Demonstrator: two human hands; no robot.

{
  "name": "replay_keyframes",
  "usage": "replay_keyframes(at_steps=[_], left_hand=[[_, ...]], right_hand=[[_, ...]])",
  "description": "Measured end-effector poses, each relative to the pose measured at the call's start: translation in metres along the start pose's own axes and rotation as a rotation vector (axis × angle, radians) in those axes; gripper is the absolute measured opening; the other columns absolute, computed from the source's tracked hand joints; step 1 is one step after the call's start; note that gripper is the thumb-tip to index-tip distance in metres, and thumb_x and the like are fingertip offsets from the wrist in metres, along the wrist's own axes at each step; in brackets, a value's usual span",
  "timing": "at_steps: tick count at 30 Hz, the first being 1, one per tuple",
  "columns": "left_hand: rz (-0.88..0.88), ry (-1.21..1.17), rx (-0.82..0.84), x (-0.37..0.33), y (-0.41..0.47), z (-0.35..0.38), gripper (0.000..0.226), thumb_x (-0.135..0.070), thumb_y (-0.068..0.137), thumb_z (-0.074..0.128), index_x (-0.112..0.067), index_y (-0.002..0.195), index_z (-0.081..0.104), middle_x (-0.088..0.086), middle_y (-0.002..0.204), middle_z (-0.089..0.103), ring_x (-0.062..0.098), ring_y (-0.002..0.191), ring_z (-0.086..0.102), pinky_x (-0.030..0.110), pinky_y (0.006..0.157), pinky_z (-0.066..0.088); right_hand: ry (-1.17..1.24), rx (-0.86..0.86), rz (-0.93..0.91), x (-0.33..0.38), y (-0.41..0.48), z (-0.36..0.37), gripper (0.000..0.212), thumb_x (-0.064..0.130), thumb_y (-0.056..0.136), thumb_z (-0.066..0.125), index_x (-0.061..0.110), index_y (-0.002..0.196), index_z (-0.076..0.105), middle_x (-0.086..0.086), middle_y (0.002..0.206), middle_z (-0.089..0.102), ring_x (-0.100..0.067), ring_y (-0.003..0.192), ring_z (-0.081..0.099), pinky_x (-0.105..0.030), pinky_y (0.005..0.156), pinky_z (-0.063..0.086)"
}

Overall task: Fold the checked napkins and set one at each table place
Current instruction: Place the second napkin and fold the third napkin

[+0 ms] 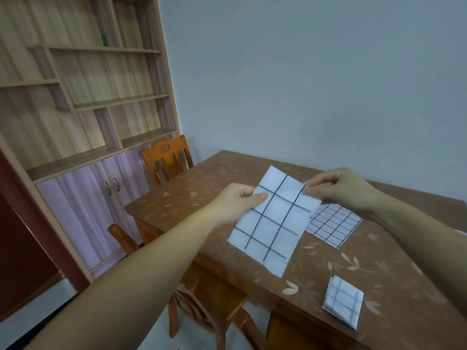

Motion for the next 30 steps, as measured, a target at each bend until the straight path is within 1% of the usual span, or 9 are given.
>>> replay_keyframes(at_steps=[2, 5, 7, 9, 13, 19, 23, 27, 30], left_hand=[[0.003, -0.009, -0.002, 0.001, -0.001, 0.003, 0.053, -0.052, 0.088, 0.060, 0.000, 0.089, 0.069, 0.009, 0.082, 0.069, 0.026, 0.072, 0.065, 0.029, 0.068, 0.050], [-0.007, -0.001, -0.020, -0.001, -0.002, 0.007, 0.026, -0.033, 0.096, 0.060, -0.012, 0.093, 0.074, 0.005, 0.080, 0.075, 0.017, 0.068, 0.070, 0.024, 0.061, 0.053], [0.009, -0.014, -0.072, -0.001, -0.002, 0.004, 0.035, -0.036, 0.096, 0.059, -0.003, 0.098, 0.072, 0.020, 0.077, 0.068, 0.025, 0.061, 0.060, 0.029, 0.061, 0.048], [0.011, -0.102, -0.117, 0.000, 0.000, 0.002, 0.038, -0.041, 0.093, 0.061, -0.005, 0.100, 0.072, 0.020, 0.089, 0.070, 0.029, 0.073, 0.062, 0.037, 0.072, 0.052], [0.000, -0.206, -0.162, 0.004, 0.000, 0.002, 0.022, -0.030, 0.096, 0.060, -0.013, 0.101, 0.074, 0.007, 0.101, 0.076, 0.023, 0.091, 0.072, 0.037, 0.081, 0.059], [-0.045, -0.201, -0.060, 0.008, -0.002, 0.004, 0.019, -0.025, 0.097, 0.059, -0.014, 0.099, 0.074, 0.004, 0.099, 0.077, 0.019, 0.093, 0.073, 0.032, 0.082, 0.058], [-0.109, -0.297, 0.032, 0.011, -0.003, 0.010, 0.020, -0.020, 0.096, 0.060, -0.011, 0.109, 0.071, 0.010, 0.109, 0.074, 0.027, 0.104, 0.070, 0.042, 0.092, 0.056], [-0.133, -0.470, 0.099, 0.011, -0.006, 0.015, 0.022, -0.010, 0.098, 0.053, -0.015, 0.113, 0.069, 0.010, 0.111, 0.073, 0.024, 0.100, 0.072, 0.043, 0.091, 0.056], [-0.129, -0.571, 0.148, 0.010, -0.007, 0.021, 0.026, -0.004, 0.097, 0.050, -0.015, 0.109, 0.071, 0.012, 0.107, 0.074, 0.022, 0.090, 0.074, 0.040, 0.087, 0.057]], right_hand=[[0.169, -0.133, 0.013, -0.007, 0.002, -0.009, 0.005, 0.005, 0.083, 0.072, 0.002, 0.087, 0.074, -0.017, 0.090, 0.072, -0.021, 0.079, 0.066, -0.033, 0.080, 0.059], [0.376, -0.231, 0.100, -0.026, 0.001, -0.003, 0.007, 0.014, 0.089, 0.067, 0.009, 0.088, 0.072, -0.010, 0.092, 0.069, -0.021, 0.078, 0.061, -0.029, 0.072, 0.053], [0.515, -0.164, 0.222, -0.042, -0.001, 0.018, 0.019, 0.034, 0.092, 0.062, 0.017, 0.094, 0.069, -0.005, 0.095, 0.068, -0.020, 0.081, 0.061, -0.031, 0.075, 0.050], [0.517, 0.014, 0.298, -0.047, -0.007, 0.048, 0.033, 0.050, 0.092, 0.055, 0.022, 0.104, 0.069, 0.000, 0.099, 0.073, -0.016, 0.084, 0.069, -0.030, 0.072, 0.054], [0.457, 0.190, 0.244, -0.041, -0.017, 0.074, 0.030, 0.027, 0.090, 0.061, 0.012, 0.115, 0.066, -0.003, 0.107, 0.075, -0.016, 0.093, 0.073, -0.028, 0.071, 0.059], [0.242, 0.173, 0.210, -0.041, -0.016, 0.058, 0.022, 0.018, 0.096, 0.056, 0.008, 0.112, 0.068, -0.009, 0.108, 0.074, -0.031, 0.107, 0.067, -0.049, 0.100, 0.048], [0.296, 0.225, 0.236, -0.042, -0.020, 0.056, 0.026, 0.015, 0.099, 0.049, 0.004, 0.118, 0.065, -0.007, 0.107, 0.075, -0.022, 0.092, 0.072, -0.032, 0.077, 0.059], [0.493, 0.251, 0.264, -0.042, -0.020, 0.054, 0.030, 0.006, 0.099, 0.044, 0.001, 0.123, 0.060, -0.017, 0.117, 0.069, -0.033, 0.102, 0.067, -0.040, 0.083, 0.057], [0.664, 0.257, 0.276, -0.040, -0.018, 0.051, 0.030, 0.002, 0.097, 0.041, 0.004, 0.117, 0.063, -0.012, 0.104, 0.074, -0.024, 0.081, 0.073, -0.033, 0.063, 0.061]])
Point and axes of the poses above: each hand's wrist, its own y-axis towards the middle knuckle, its own z-axis out of the palm, x = y × z, the point moved 10 cm from there along y, towards the middle knuckle
